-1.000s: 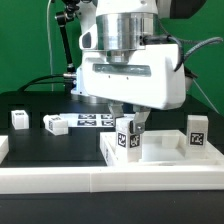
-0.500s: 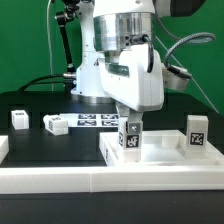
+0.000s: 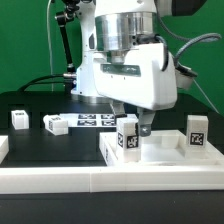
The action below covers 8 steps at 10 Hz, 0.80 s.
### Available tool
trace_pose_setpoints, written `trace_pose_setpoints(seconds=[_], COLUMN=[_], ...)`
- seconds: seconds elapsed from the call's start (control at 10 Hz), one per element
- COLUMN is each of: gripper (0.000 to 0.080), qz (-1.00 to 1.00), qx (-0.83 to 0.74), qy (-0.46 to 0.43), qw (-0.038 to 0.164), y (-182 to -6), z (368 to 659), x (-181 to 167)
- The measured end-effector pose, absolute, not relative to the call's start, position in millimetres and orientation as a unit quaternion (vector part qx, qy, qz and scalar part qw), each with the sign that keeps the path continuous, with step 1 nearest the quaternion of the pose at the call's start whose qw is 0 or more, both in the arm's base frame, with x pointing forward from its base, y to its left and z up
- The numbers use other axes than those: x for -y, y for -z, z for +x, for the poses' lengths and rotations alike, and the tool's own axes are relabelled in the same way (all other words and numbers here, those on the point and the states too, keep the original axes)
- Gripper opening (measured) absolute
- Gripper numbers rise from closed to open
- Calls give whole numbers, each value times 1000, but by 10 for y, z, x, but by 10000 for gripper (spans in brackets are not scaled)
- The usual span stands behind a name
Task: Assemble square table
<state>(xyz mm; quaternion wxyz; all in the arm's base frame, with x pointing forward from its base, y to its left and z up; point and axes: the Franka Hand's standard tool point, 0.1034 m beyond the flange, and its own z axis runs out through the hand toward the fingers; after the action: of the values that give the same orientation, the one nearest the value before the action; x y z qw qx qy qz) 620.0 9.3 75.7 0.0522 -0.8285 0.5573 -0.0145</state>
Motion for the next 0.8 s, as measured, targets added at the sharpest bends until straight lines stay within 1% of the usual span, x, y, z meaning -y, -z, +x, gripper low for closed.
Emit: trace_pose_setpoints(seconds=[0.1, 0.2, 0.6, 0.8], gripper=[645, 648, 649, 649], qz=[-856, -859, -932, -968], qx=[-515, -509, -358, -246], qy=[17, 16, 25, 31], qw=[52, 53, 49, 39], y=[-756, -755, -755, -758], z=[6200, 6198, 6199, 6199], x=[-112, -171, -155, -145])
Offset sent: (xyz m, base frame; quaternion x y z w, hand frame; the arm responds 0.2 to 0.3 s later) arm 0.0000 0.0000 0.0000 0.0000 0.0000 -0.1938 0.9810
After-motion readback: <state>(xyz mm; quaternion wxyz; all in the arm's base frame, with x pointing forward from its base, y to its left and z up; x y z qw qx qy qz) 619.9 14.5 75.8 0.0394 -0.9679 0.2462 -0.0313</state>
